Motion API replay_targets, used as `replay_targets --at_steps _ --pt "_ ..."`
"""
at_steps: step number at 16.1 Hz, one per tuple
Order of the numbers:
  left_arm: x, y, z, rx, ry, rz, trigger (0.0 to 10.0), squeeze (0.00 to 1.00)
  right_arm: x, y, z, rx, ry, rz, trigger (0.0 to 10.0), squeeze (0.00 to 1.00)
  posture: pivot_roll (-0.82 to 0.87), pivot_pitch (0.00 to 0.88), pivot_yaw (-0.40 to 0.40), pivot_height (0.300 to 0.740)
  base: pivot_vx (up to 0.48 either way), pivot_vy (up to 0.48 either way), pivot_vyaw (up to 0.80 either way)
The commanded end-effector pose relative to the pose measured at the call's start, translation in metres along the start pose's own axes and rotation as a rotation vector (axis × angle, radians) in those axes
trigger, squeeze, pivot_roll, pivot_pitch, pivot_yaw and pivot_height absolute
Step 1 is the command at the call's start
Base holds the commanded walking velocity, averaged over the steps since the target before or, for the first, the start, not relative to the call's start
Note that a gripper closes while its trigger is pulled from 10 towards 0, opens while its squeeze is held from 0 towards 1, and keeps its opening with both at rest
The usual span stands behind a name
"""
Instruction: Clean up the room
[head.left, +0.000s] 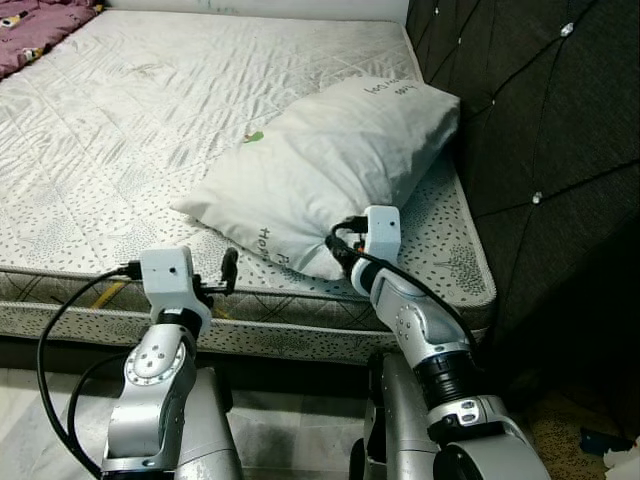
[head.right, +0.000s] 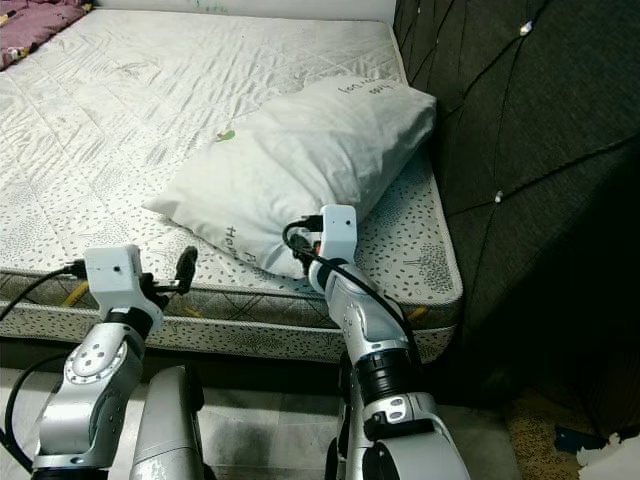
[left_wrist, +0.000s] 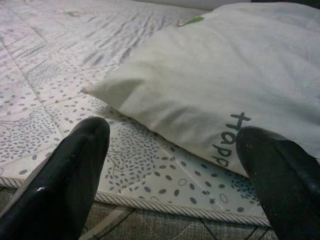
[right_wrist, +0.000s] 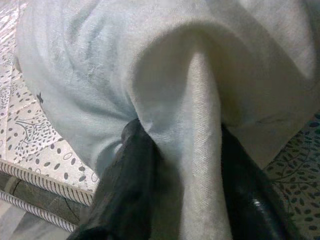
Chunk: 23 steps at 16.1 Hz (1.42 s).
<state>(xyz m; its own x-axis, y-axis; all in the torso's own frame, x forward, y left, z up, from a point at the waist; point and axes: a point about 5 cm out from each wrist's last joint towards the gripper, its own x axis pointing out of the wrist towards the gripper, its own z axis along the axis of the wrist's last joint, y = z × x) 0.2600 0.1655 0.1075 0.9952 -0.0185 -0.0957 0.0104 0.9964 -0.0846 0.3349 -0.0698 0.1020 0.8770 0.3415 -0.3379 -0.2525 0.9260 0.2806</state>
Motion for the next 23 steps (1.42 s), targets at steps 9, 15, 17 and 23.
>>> replay_targets --at_steps 9,15,17,23 --pt "0.007 0.001 0.002 0.023 -0.01 -0.003 10.0 0.0 0.001 -0.068 0.054 -0.099 -0.127 -0.168 0.0 0.0 0.09 0.0 -0.017 0.499 0.0 0.0 0.0" --pt "0.01 0.002 0.003 0.033 -0.018 -0.01 10.0 0.0 -0.03 -0.144 0.125 -0.174 -0.279 -0.392 0.0 0.0 0.09 0.0 -0.003 0.499 0.0 0.0 0.0" --pt "0.01 0.003 0.002 0.038 -0.015 -0.01 10.0 0.0 -0.043 -0.164 0.128 -0.167 -0.298 -0.452 0.0 0.0 0.09 0.0 -0.001 0.499 0.0 0.0 0.0" --pt "0.007 0.0 -0.001 0.042 -0.001 -0.032 10.0 0.0 -0.064 -0.174 0.052 -0.124 -0.219 -0.427 0.0 0.0 0.06 0.0 0.022 0.499 0.0 0.0 0.0"
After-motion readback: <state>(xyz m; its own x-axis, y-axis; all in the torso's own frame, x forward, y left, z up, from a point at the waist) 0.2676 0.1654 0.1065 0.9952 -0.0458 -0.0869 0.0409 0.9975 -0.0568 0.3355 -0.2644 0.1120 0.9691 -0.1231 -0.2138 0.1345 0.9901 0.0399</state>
